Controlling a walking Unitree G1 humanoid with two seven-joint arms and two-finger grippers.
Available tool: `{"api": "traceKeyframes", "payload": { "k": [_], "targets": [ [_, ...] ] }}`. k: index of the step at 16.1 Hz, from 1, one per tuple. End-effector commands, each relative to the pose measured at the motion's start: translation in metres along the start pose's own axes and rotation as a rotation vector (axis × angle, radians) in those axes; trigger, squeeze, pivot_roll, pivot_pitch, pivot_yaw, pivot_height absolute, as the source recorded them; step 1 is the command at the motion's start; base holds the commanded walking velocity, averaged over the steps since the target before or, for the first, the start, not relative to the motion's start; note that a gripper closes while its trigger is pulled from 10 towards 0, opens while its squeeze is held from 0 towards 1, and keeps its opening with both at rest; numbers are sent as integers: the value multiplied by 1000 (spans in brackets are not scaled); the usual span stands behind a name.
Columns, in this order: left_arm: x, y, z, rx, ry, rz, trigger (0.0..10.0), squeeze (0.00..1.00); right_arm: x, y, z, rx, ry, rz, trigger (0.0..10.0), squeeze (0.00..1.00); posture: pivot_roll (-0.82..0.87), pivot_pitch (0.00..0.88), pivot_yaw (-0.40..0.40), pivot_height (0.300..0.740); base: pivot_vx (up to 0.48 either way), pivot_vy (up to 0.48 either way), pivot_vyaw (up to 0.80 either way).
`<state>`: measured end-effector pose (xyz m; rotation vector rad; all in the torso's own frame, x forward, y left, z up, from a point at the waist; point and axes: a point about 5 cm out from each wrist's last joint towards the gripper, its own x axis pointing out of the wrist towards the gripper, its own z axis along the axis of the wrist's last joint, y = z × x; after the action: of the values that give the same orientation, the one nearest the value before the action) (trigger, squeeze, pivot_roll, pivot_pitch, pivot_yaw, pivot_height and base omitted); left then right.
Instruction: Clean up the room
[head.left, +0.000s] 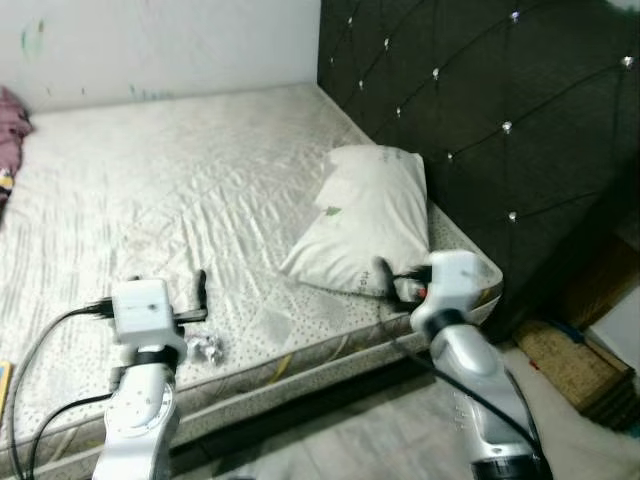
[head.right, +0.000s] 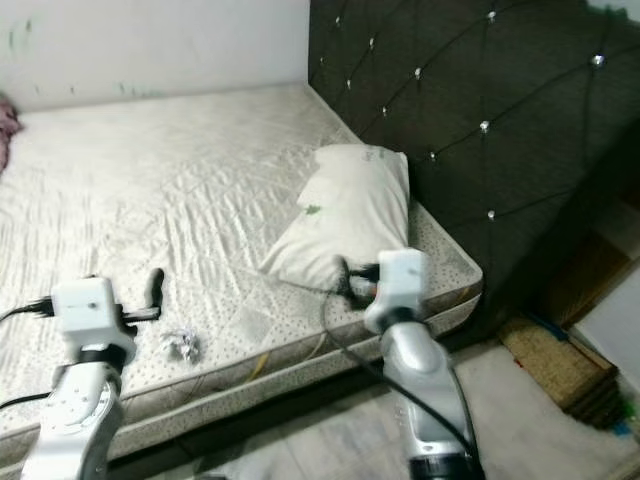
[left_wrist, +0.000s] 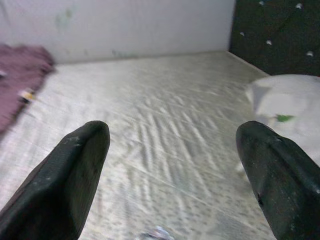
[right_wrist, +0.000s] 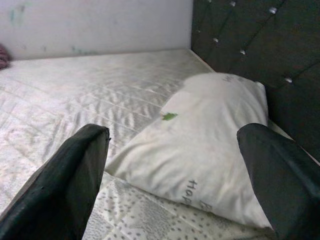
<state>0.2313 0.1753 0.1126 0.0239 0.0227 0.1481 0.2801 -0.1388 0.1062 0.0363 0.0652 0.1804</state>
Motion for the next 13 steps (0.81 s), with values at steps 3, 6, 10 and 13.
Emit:
{"api": "traceKeyframes", "payload": {
  "k": [3, 6, 10, 13],
  "targets": [
    [-4, -7, 4, -26, -22, -42, 10000, 0, -3, -11, -2, -13, 8, -39, 10000, 0, -40, 15, -49, 740, 0, 0, 800],
    [-4, -9, 4, -43, -29, -74, 10000, 0, -3, -11, -2, -12, 10, -39, 10000, 0, -37, 15, -52, 740, 0, 0, 800],
    [-4, -12, 5, -61, -39, -101, 10000, 0, -3, -13, -2, -3, 8, -47, 10000, 0, -37, 14, -56, 740, 0, 0, 378],
    [-3, -13, 5, -63, -43, -112, 10000, 0, -1, -12, -3, -2, 11, -45, 10000, 0, -35, 9, -57, 740, 197, 0, 0]
  ]
}}
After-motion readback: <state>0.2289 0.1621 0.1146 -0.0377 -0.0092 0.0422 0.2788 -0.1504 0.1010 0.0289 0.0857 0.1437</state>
